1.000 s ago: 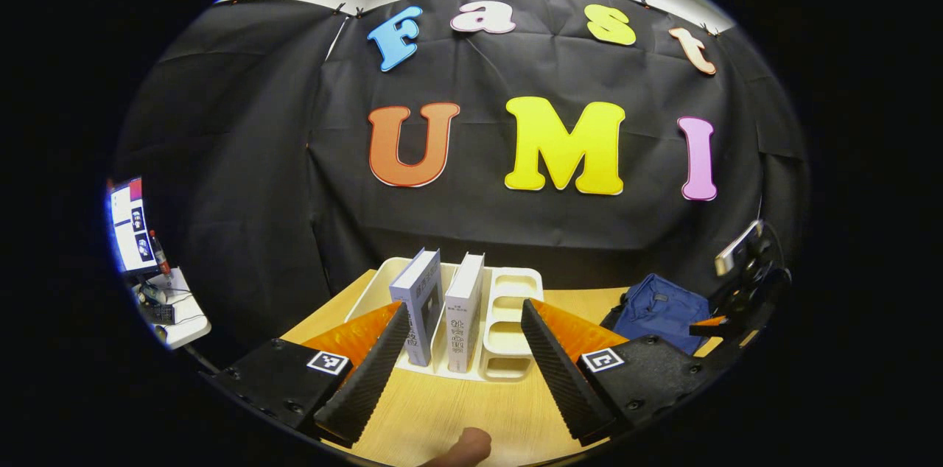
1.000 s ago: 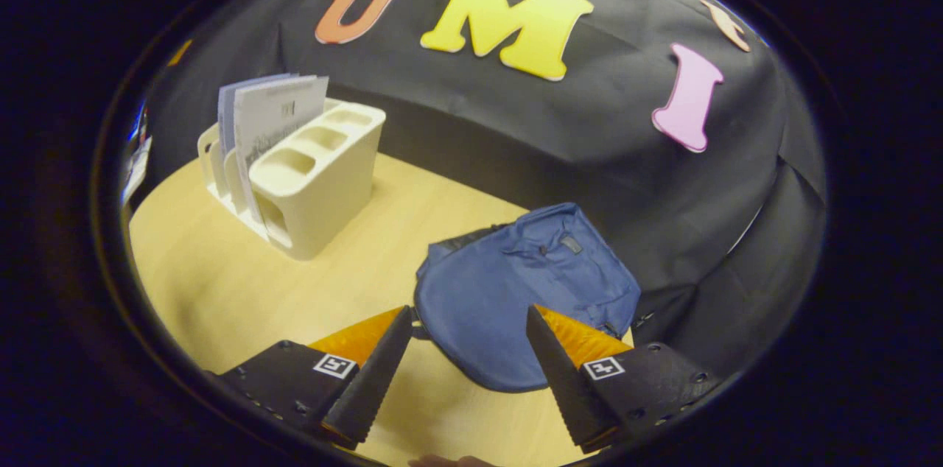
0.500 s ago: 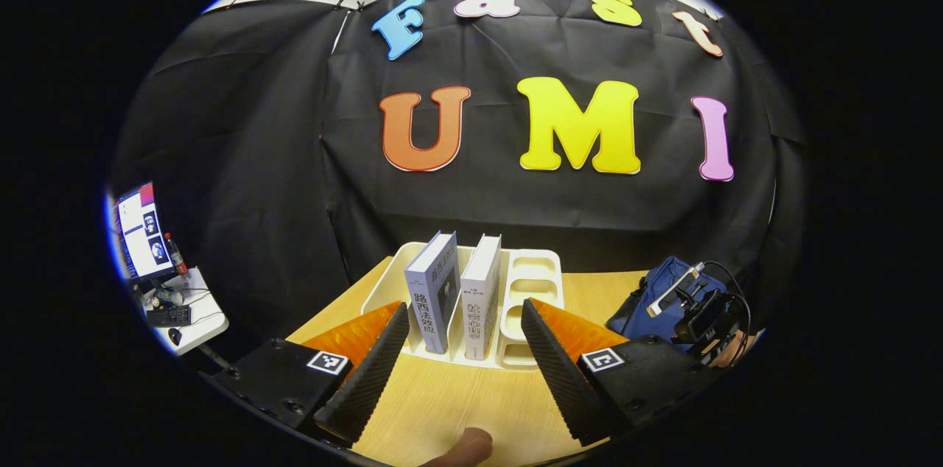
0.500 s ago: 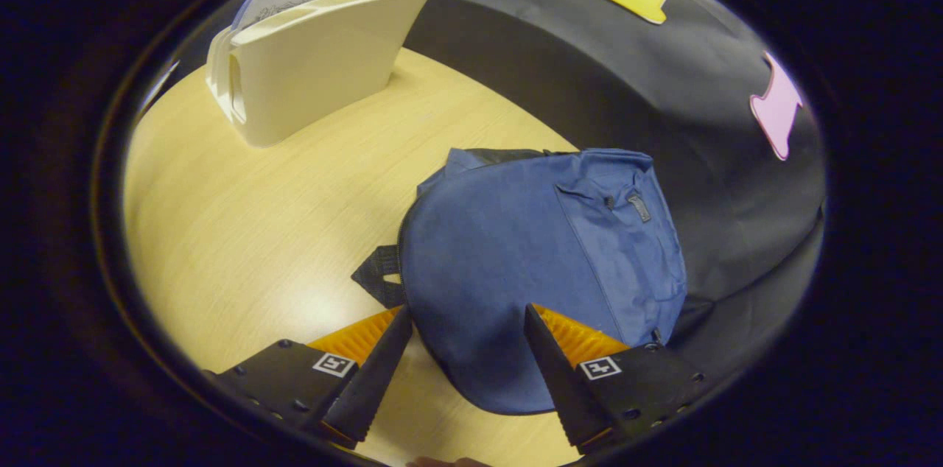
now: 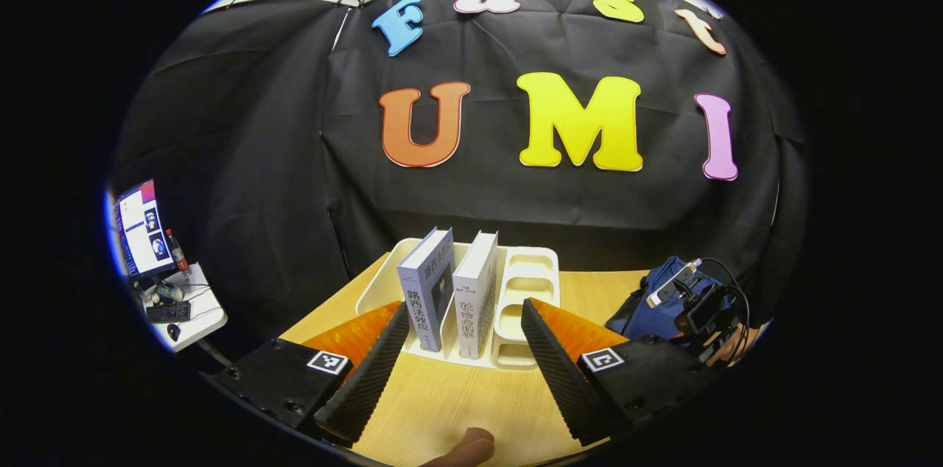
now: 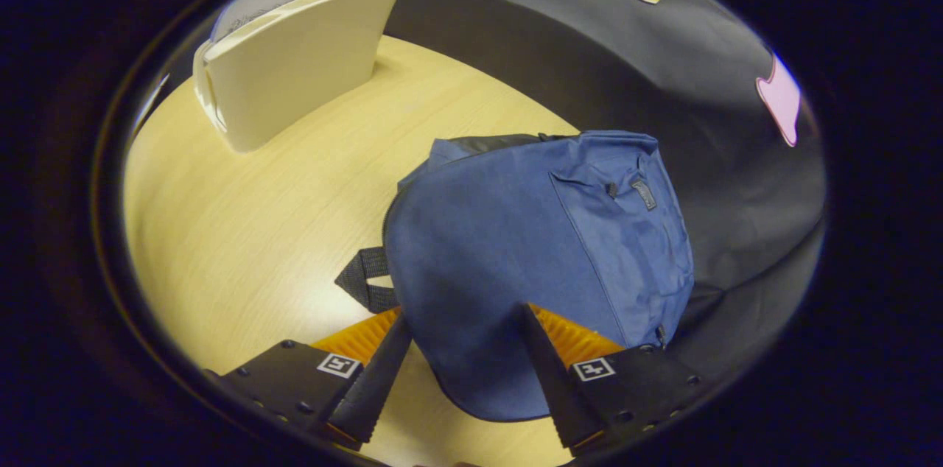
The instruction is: Open the schoolbag, grab two books from the bookshelf and put them into the schoolbag.
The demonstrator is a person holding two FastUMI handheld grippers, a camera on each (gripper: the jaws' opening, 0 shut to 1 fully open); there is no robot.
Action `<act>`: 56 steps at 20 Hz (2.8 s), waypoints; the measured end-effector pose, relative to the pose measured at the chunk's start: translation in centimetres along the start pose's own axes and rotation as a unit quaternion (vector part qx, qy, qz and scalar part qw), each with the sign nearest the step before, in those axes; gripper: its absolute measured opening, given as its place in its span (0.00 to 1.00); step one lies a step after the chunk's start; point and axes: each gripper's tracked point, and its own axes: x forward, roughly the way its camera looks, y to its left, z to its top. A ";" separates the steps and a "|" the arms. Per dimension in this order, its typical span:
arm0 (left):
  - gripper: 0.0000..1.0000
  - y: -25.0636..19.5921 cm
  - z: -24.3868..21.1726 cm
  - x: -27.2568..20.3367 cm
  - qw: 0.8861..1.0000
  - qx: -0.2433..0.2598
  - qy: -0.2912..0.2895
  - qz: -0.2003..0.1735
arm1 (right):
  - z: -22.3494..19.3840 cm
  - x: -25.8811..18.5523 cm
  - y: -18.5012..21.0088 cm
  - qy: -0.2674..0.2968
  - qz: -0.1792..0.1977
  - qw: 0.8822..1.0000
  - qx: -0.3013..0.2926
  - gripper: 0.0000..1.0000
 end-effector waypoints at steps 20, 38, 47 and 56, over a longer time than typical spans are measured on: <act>0.99 0.5 -1.0 -0.1 0.999 0.012 0.011 -0.039 | 0.1 -1.9 -0.1 0.040 0.102 0.987 0.118 0.01; 0.99 1.5 -3.7 6.3 0.994 0.018 0.039 -0.104 | 7.4 -12.5 -12.6 -0.071 0.008 0.982 0.176 0.01; 0.99 0.0 -0.9 14.0 0.987 0.064 0.110 -0.098 | 8.5 -13.2 -14.7 -0.077 0.016 0.980 0.181 0.00; 0.94 -0.5 -1.4 21.3 0.957 0.136 0.235 -0.099 | 8.5 -13.1 -15.2 -0.069 0.025 0.981 0.182 0.01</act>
